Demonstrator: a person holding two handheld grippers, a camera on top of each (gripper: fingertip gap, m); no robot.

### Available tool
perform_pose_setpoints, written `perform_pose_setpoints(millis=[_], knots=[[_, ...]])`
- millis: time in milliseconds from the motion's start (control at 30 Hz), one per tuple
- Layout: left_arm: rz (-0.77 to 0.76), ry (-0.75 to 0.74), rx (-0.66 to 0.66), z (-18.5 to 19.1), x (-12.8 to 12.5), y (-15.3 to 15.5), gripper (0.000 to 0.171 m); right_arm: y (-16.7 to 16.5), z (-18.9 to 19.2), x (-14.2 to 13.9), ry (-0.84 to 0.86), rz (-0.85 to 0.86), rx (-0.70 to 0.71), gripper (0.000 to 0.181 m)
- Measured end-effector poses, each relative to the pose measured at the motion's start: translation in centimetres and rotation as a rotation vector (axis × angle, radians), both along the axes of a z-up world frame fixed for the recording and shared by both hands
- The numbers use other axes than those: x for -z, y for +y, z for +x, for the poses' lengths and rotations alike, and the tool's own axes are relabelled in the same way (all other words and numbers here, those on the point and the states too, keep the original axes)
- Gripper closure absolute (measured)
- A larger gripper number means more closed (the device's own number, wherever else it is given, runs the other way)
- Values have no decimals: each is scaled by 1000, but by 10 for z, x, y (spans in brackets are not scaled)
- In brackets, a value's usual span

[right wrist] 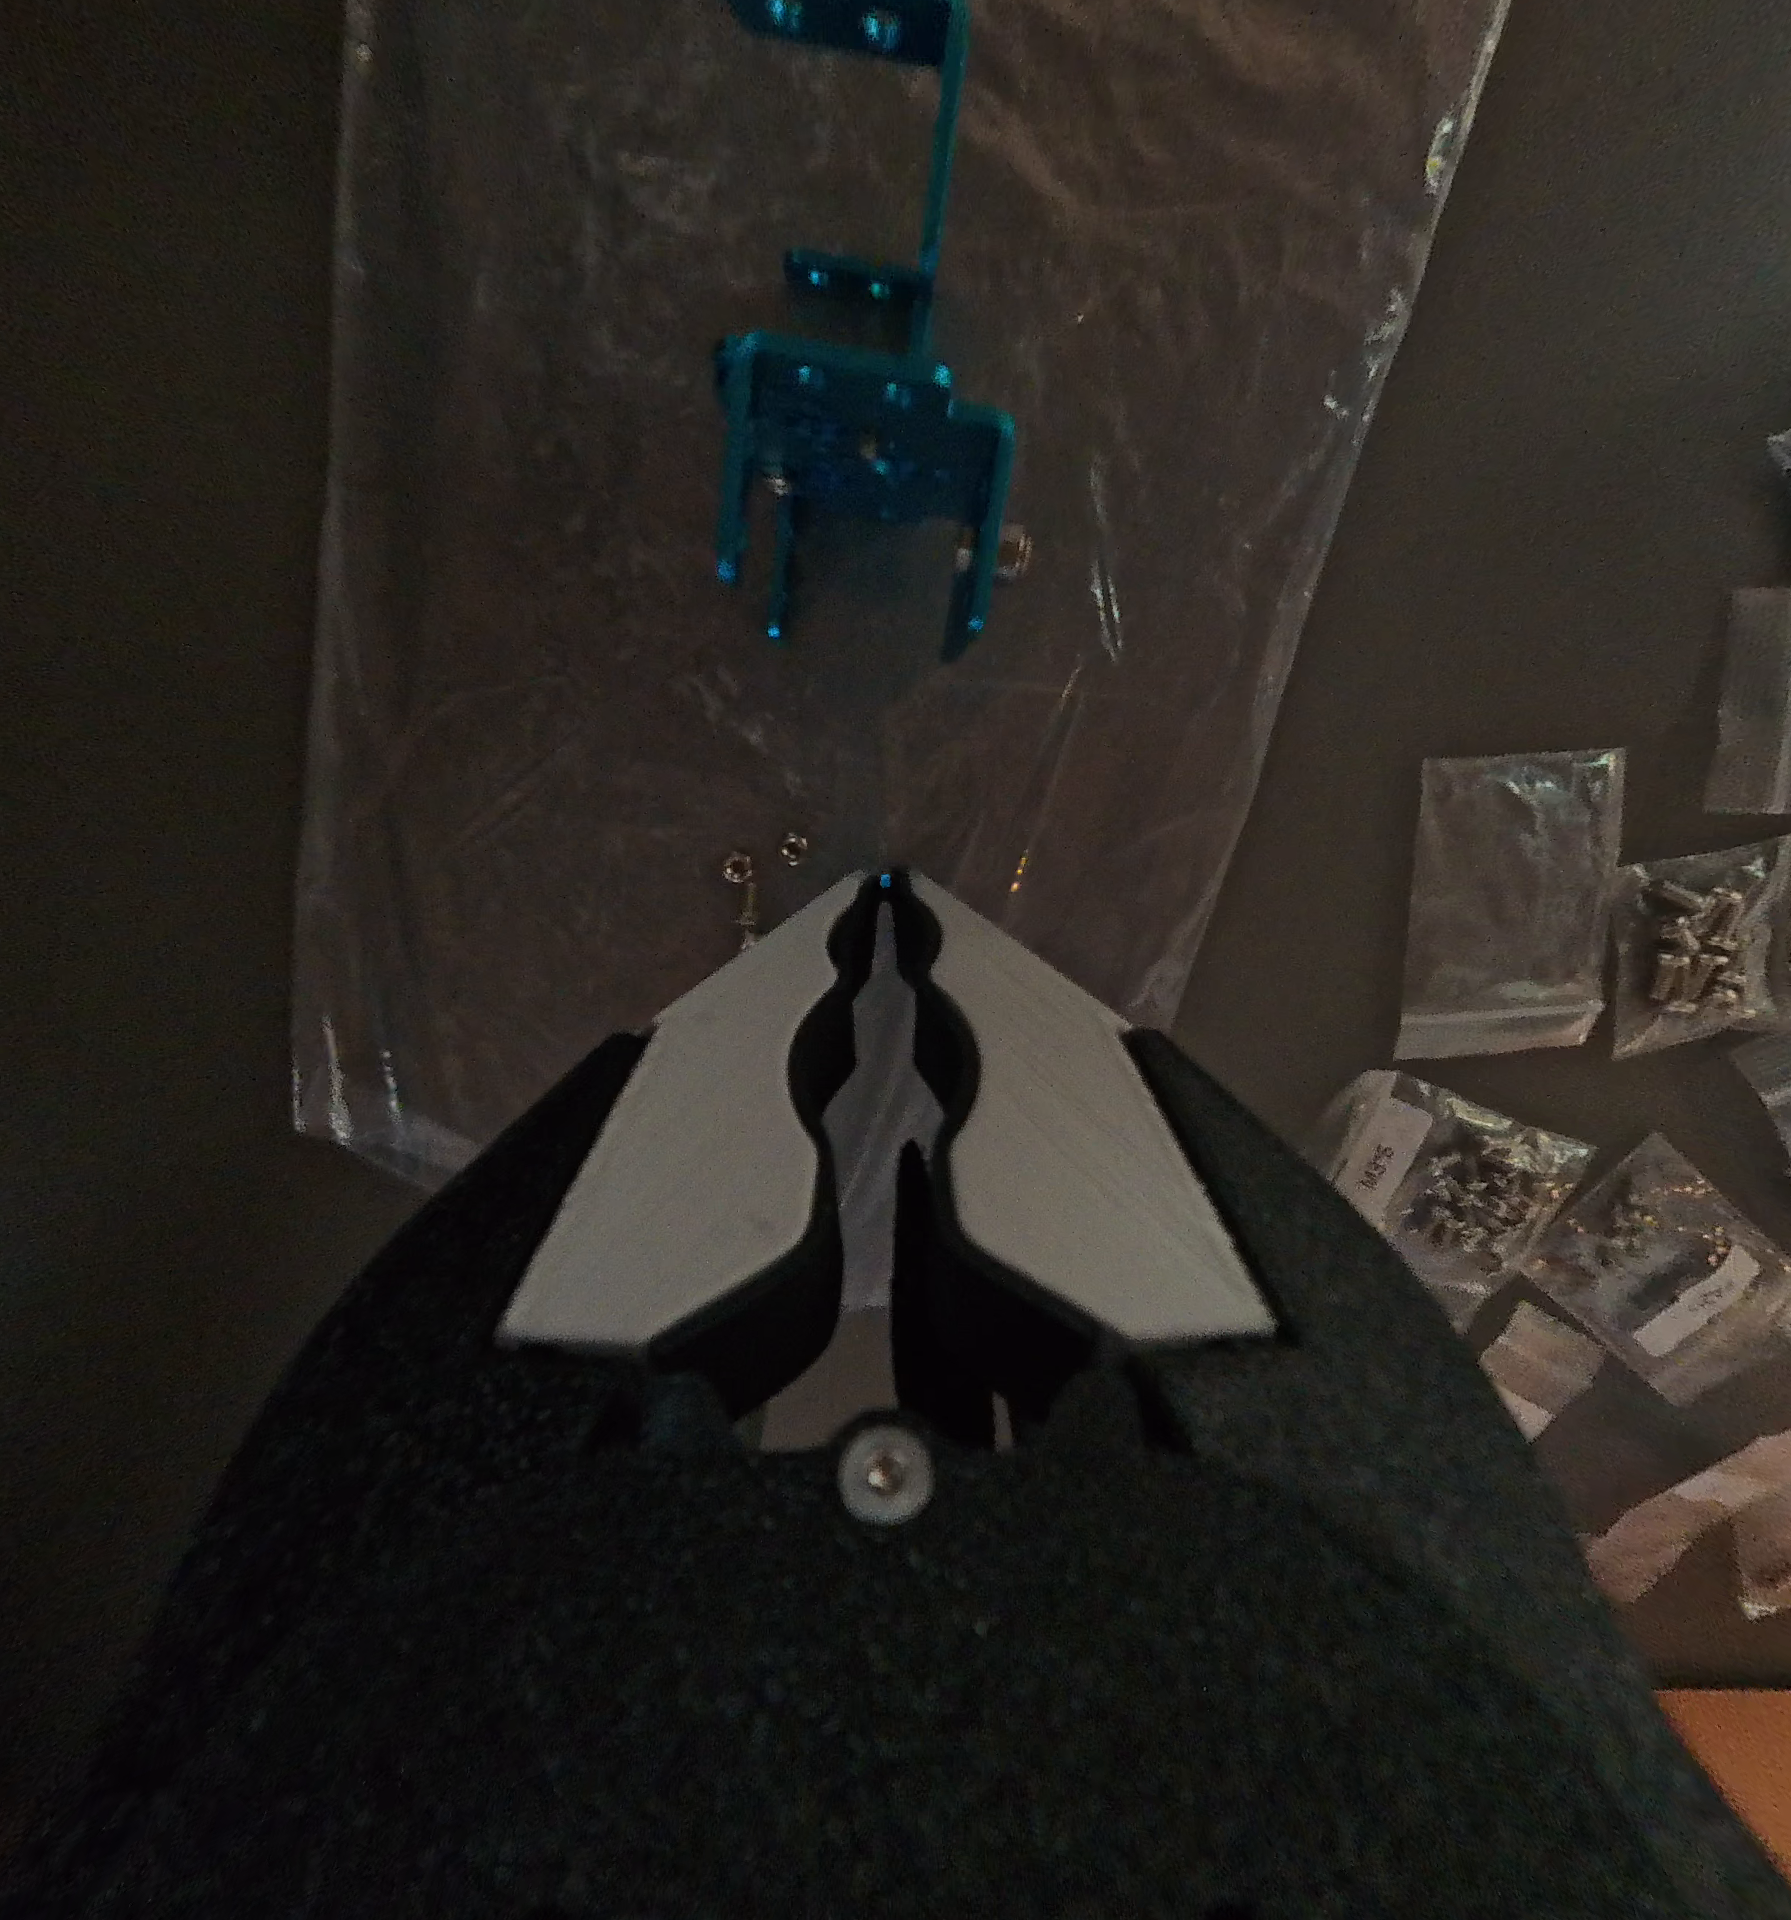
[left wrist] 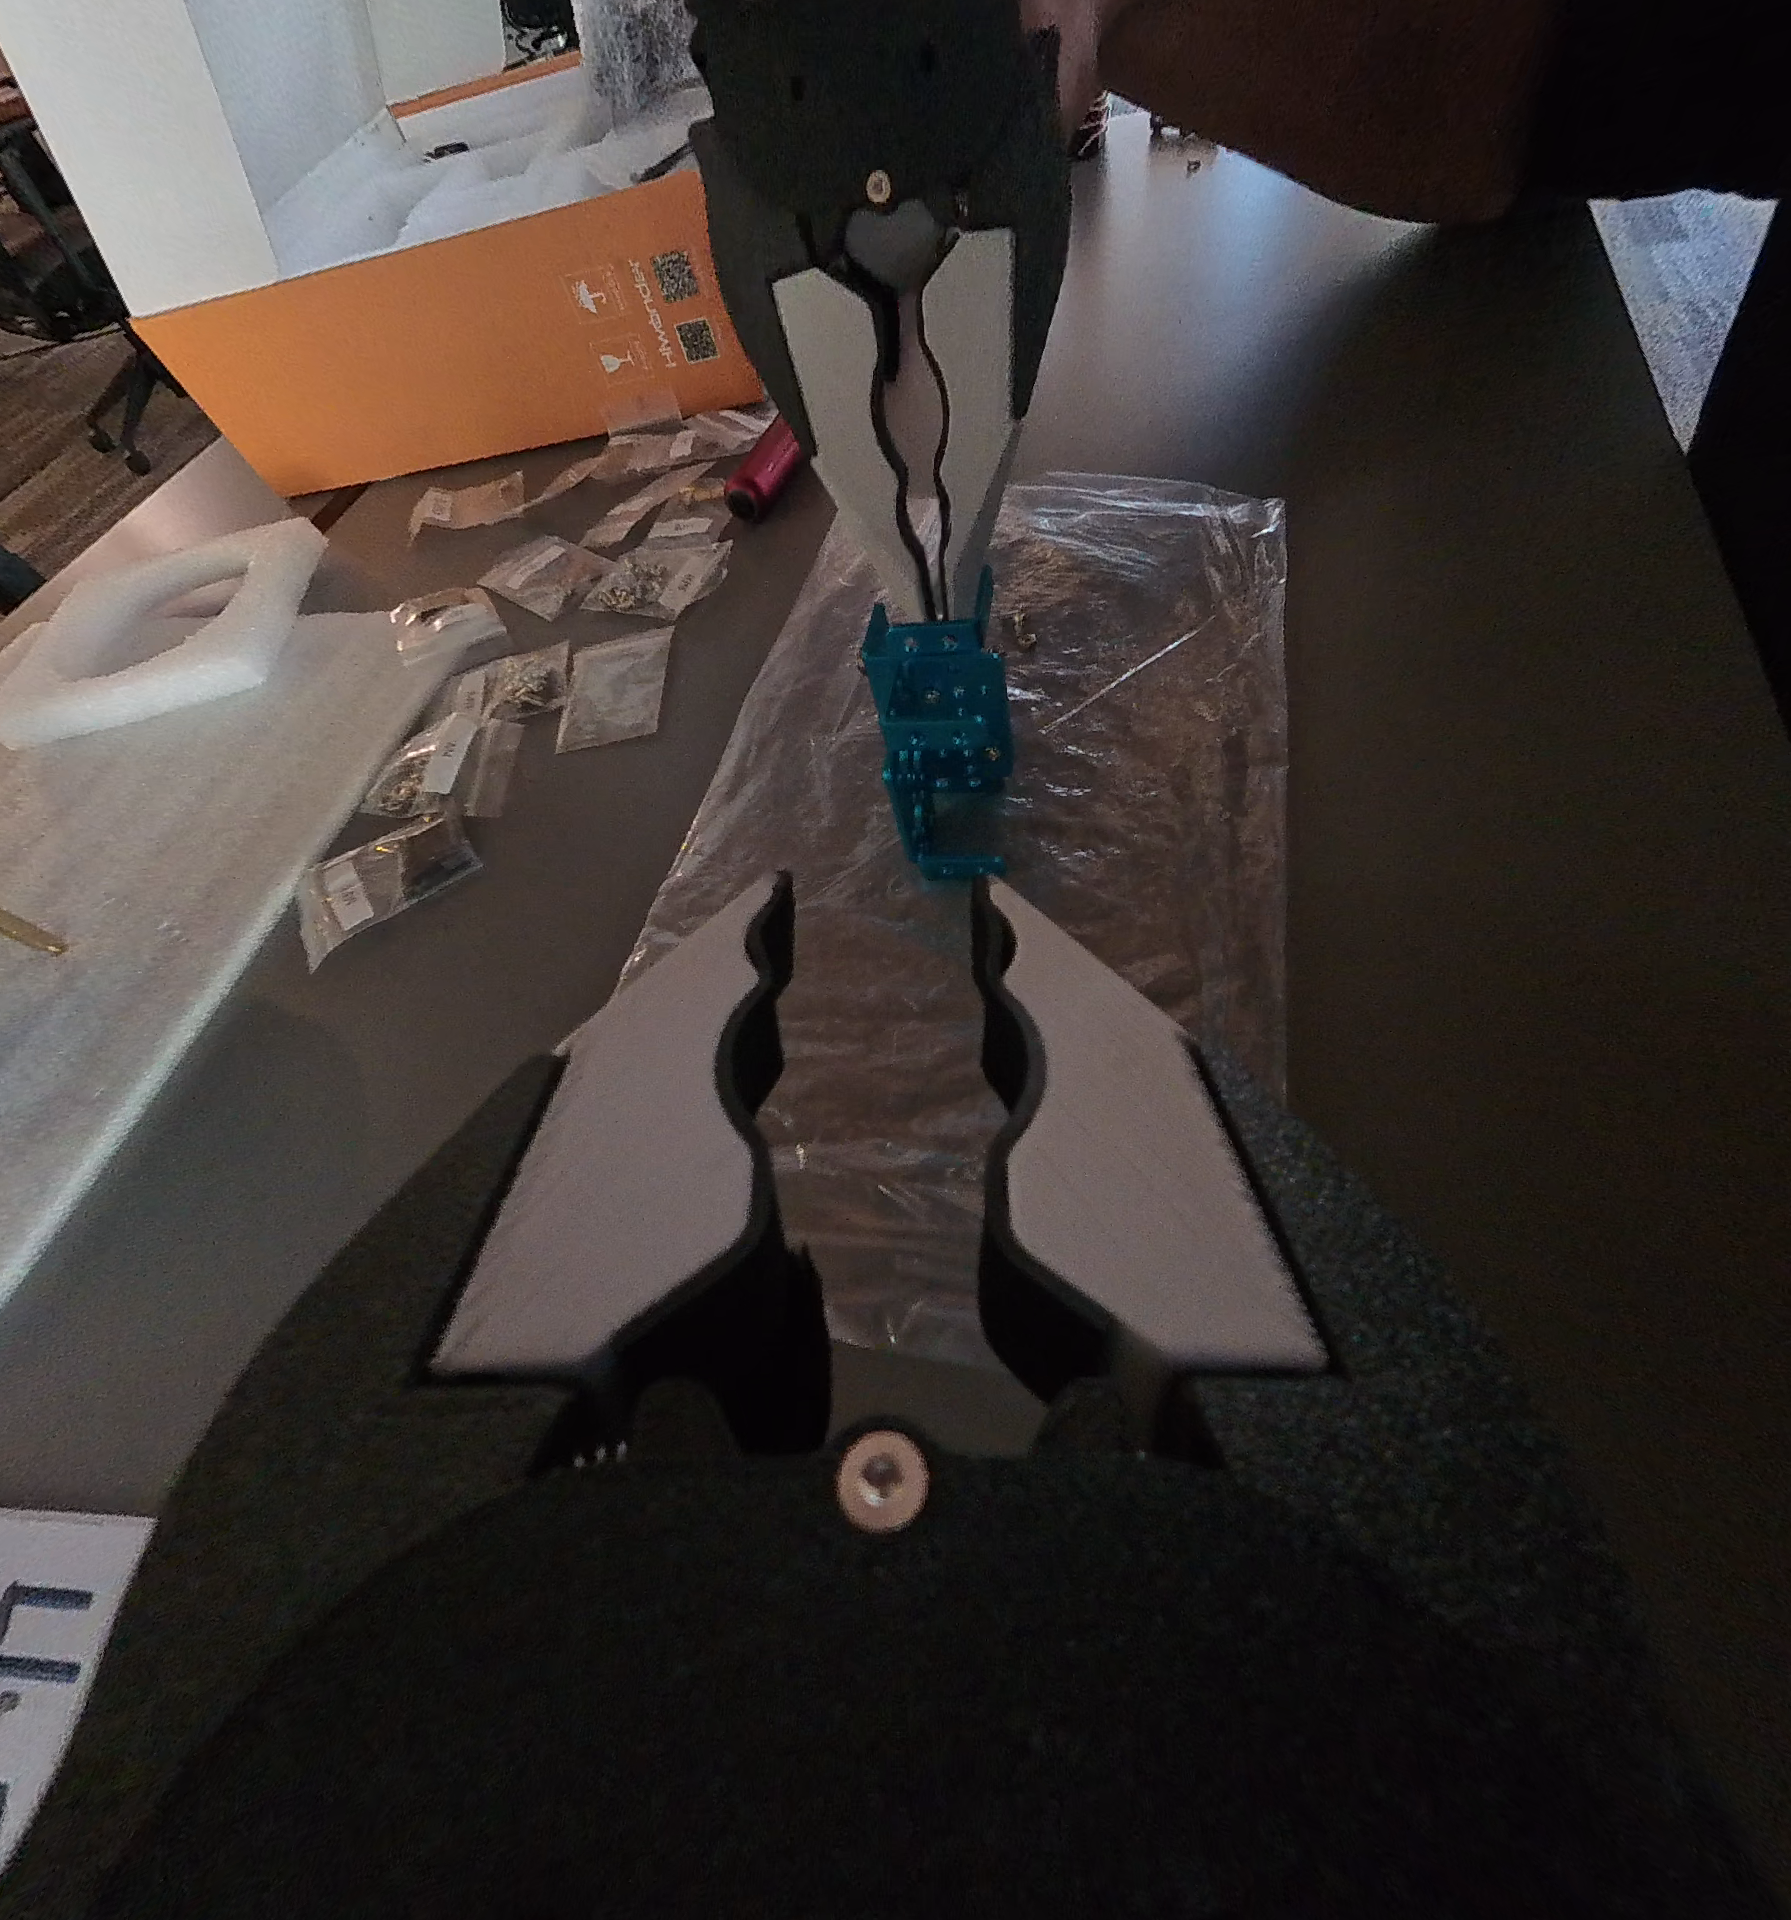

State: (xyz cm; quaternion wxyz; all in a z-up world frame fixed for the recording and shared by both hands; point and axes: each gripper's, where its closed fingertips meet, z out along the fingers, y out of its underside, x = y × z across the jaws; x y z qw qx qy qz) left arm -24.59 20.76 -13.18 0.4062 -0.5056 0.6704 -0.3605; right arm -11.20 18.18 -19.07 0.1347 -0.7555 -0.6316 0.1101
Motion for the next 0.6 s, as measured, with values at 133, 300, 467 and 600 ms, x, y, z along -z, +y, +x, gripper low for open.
perform_pose_setpoints(millis=[133,300,467,600], knots=[[-3,2,-3,1,1,1,138,6,7,-1,3,59,28,179],[1,4,-6,1,2,1,138,1,15,2,-7,27,45,176],[-2,8,-2,1,3,0,137,-3,14,0,7,2,34,173],[-4,7,-1,1,3,0,138,0,16,1,-14,10,49,174]])
